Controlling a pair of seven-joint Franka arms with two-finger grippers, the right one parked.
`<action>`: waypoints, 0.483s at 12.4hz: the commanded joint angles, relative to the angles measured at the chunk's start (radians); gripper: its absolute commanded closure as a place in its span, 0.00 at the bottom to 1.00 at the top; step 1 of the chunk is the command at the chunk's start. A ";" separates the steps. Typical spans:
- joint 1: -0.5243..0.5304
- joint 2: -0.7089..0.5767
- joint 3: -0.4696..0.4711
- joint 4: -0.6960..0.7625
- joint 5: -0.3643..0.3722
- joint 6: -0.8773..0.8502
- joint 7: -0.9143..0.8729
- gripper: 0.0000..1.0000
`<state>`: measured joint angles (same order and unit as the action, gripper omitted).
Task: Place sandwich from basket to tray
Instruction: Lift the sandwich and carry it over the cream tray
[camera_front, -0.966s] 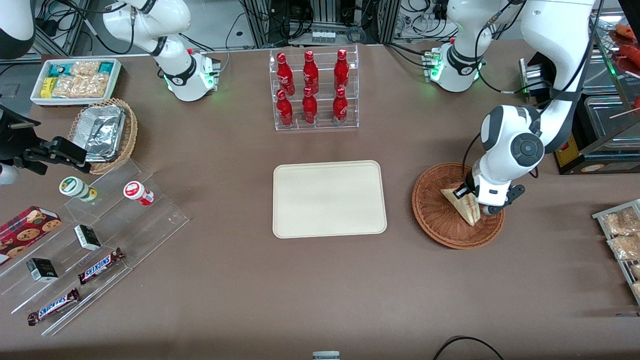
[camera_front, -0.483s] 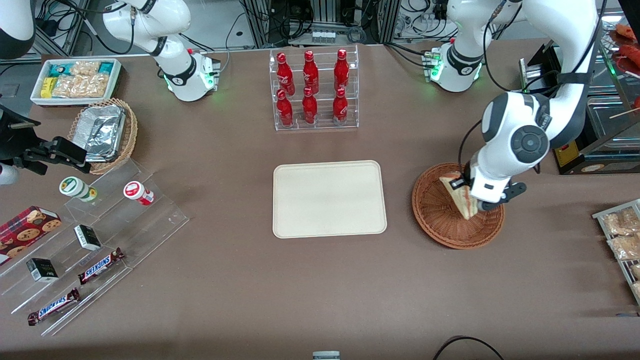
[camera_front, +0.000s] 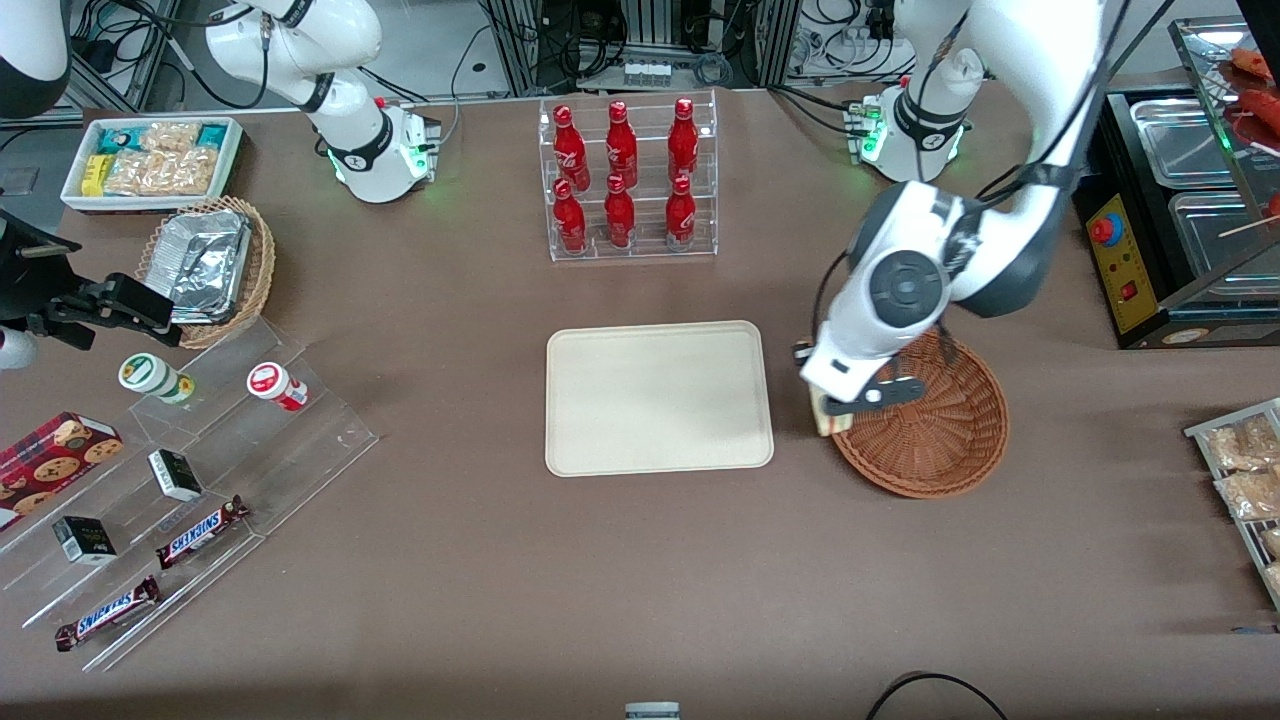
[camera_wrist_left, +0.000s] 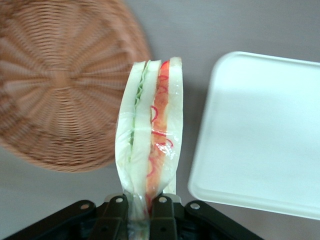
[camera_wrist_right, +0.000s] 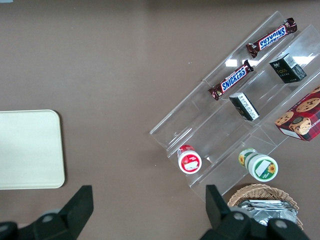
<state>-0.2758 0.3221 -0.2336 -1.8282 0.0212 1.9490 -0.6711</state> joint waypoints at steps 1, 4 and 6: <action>-0.086 0.124 0.008 0.160 0.011 -0.028 -0.063 0.94; -0.201 0.239 0.010 0.280 0.013 -0.018 -0.169 0.95; -0.259 0.307 0.010 0.349 0.013 0.002 -0.231 0.95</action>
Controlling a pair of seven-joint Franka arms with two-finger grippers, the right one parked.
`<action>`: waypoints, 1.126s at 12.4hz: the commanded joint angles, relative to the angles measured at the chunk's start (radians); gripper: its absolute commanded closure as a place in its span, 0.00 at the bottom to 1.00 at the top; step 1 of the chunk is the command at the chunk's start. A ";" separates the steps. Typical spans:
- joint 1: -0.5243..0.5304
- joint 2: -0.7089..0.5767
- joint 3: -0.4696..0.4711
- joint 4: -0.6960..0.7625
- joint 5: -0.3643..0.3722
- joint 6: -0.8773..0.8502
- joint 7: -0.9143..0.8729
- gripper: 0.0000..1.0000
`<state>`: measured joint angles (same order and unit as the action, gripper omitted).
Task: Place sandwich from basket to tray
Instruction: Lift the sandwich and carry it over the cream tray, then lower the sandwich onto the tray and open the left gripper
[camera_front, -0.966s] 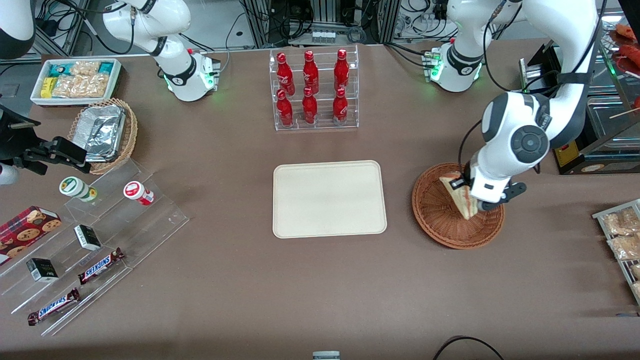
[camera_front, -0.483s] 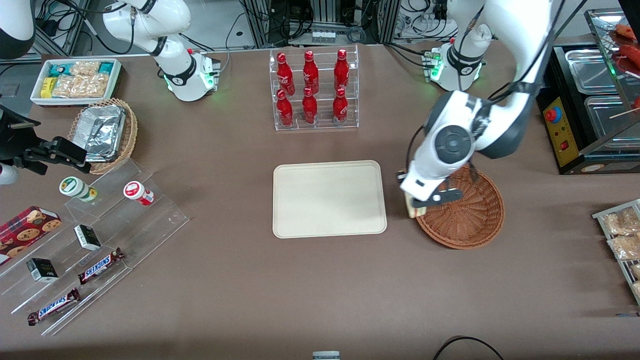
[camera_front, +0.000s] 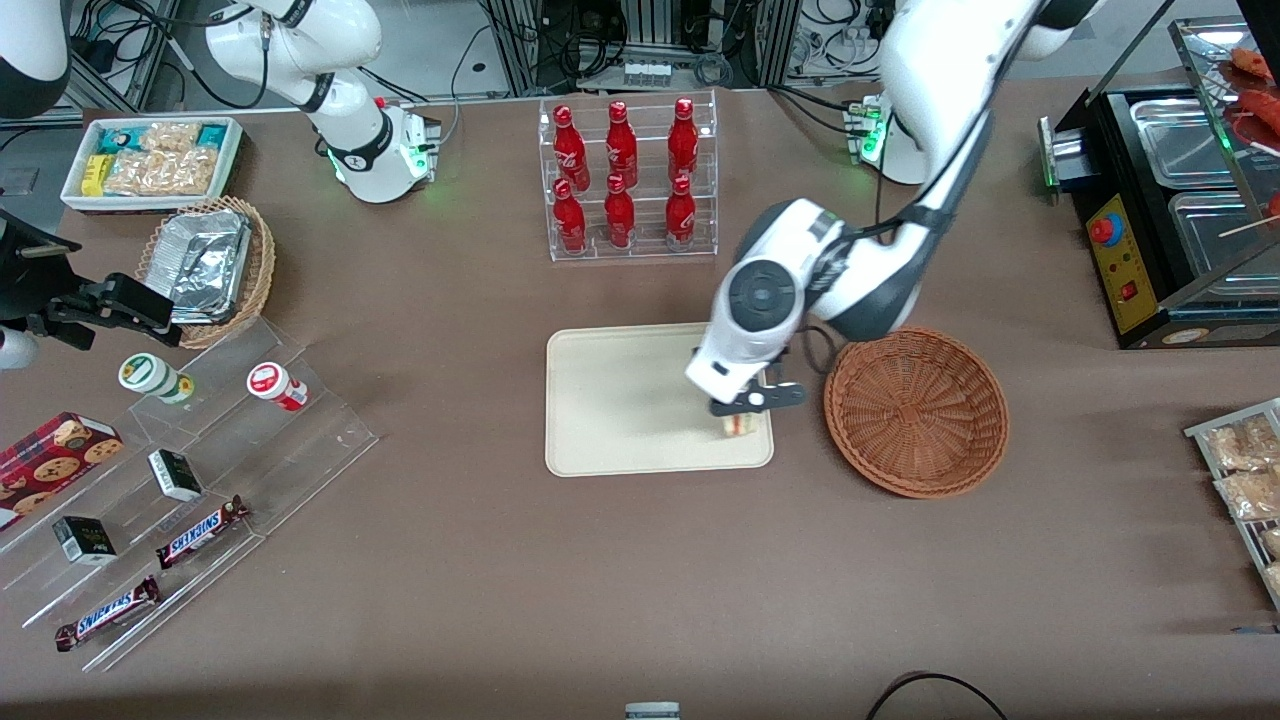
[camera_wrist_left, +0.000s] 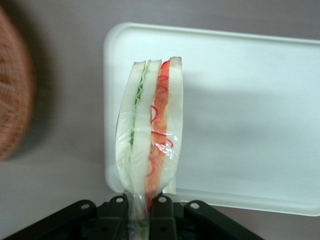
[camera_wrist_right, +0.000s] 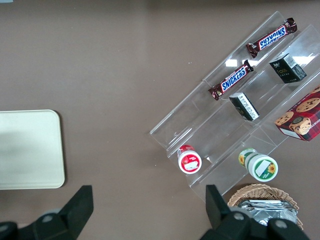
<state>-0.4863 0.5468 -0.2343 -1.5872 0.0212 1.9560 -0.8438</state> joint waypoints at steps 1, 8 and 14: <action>-0.072 0.111 0.012 0.136 0.013 0.016 -0.084 0.95; -0.140 0.248 0.013 0.220 0.149 0.106 -0.256 0.94; -0.138 0.236 0.009 0.219 0.135 0.104 -0.261 0.00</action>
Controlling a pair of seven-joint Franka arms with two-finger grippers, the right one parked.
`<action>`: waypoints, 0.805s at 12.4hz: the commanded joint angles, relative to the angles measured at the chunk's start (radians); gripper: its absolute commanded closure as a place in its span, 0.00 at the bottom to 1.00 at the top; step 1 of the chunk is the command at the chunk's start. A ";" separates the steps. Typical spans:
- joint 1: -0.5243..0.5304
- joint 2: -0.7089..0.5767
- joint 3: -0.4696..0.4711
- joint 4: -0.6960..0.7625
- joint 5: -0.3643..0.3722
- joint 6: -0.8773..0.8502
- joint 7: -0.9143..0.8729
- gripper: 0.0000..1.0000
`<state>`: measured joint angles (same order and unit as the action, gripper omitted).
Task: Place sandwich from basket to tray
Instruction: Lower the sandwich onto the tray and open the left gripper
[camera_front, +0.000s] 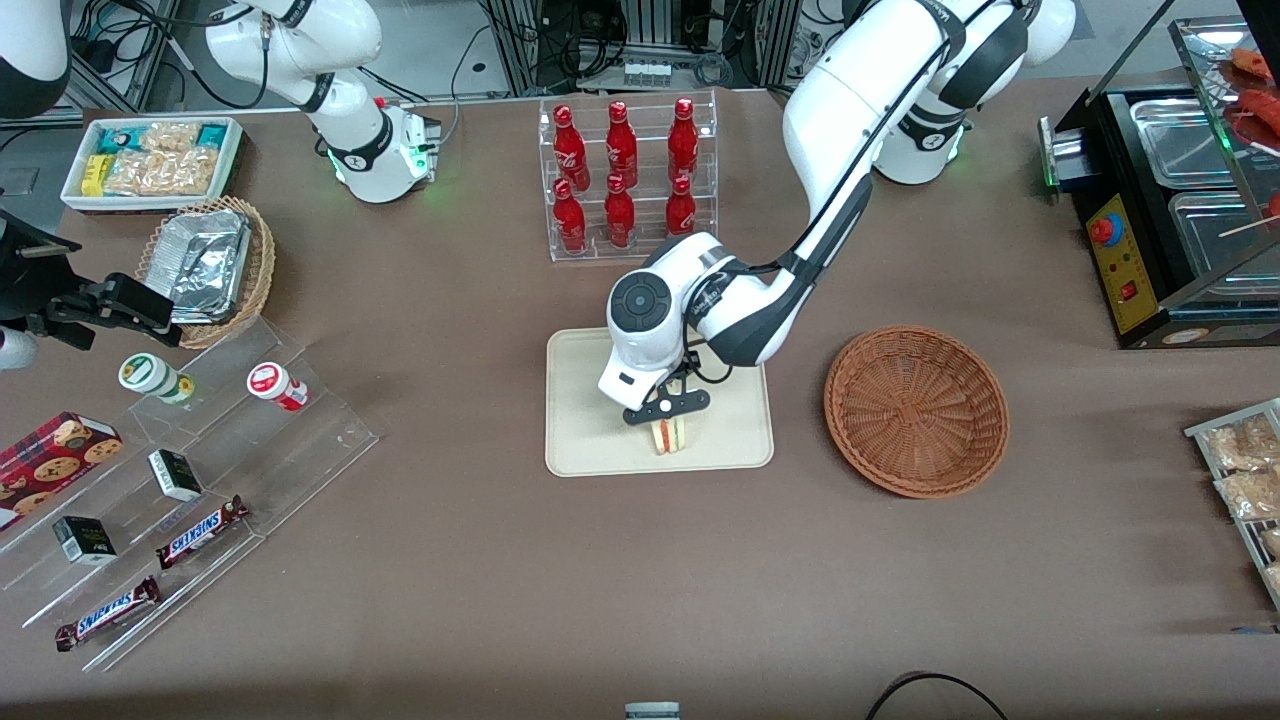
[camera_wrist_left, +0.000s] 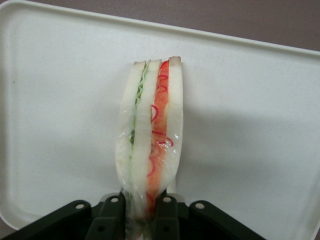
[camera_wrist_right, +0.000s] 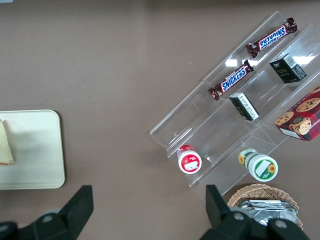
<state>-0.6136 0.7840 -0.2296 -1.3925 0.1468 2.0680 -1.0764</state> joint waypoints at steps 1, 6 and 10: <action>-0.006 -0.017 0.004 0.024 0.008 -0.015 -0.022 0.00; 0.018 -0.144 0.010 0.018 0.020 -0.089 0.013 0.00; 0.138 -0.233 0.010 0.006 0.014 -0.244 0.153 0.00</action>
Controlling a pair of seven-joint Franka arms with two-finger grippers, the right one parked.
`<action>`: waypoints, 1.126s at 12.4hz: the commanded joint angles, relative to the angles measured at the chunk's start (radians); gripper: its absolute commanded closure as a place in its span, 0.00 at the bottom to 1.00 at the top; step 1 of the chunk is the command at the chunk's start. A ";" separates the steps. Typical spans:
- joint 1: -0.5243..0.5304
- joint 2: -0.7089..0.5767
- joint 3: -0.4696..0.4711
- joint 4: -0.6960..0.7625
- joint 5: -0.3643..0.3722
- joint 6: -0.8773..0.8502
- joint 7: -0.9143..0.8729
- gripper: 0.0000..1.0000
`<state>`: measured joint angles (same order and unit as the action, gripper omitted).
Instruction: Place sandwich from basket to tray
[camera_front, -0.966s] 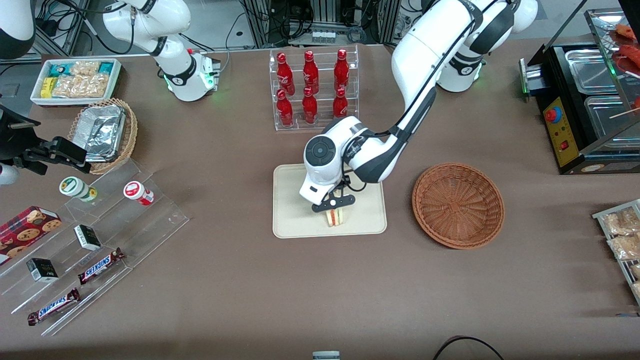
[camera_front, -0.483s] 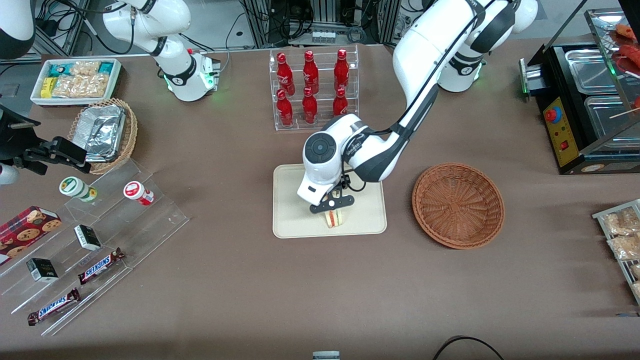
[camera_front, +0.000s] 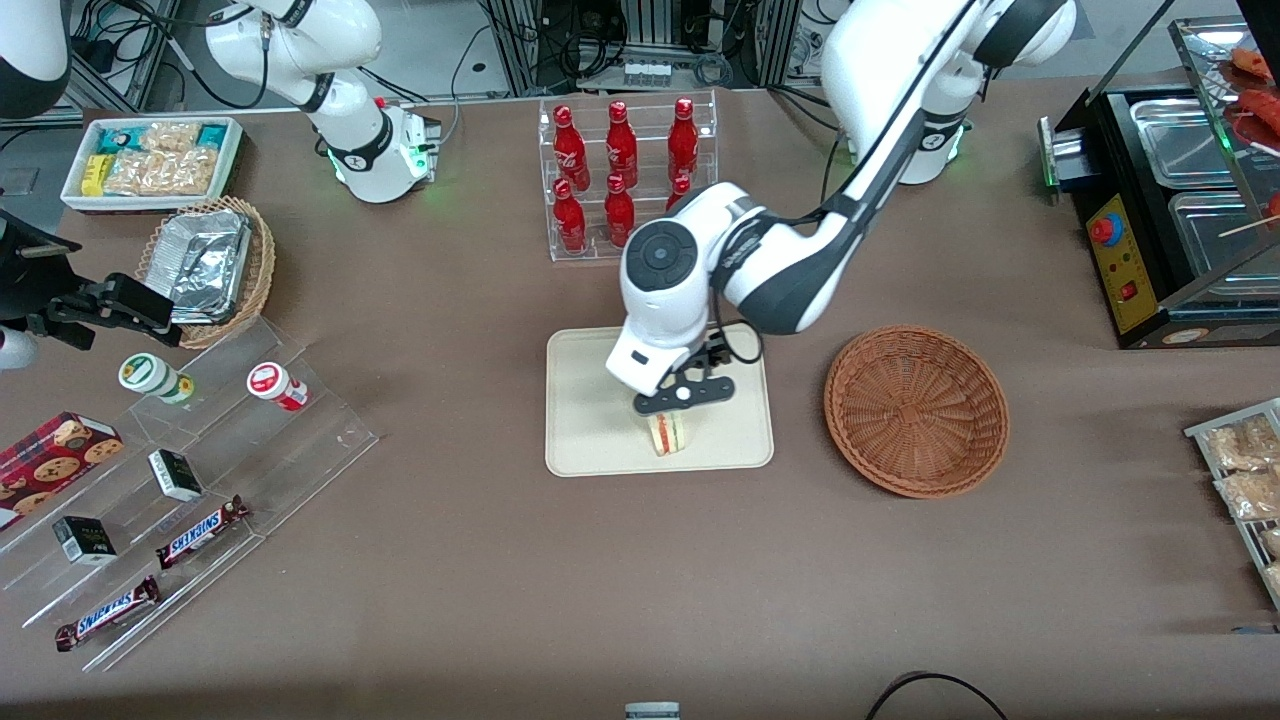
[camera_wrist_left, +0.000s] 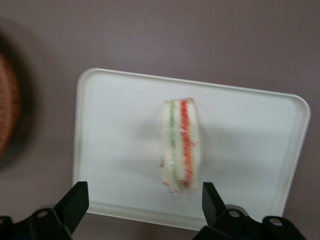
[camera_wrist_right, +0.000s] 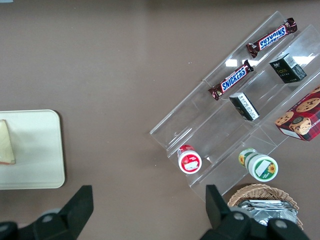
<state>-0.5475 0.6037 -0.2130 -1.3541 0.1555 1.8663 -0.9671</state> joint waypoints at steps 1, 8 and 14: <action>0.087 -0.068 -0.006 -0.055 0.004 -0.053 0.077 0.00; 0.288 -0.246 -0.006 -0.276 0.001 -0.047 0.361 0.00; 0.435 -0.441 -0.008 -0.446 -0.010 -0.061 0.549 0.00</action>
<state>-0.1693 0.2732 -0.2097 -1.7032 0.1551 1.8105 -0.4808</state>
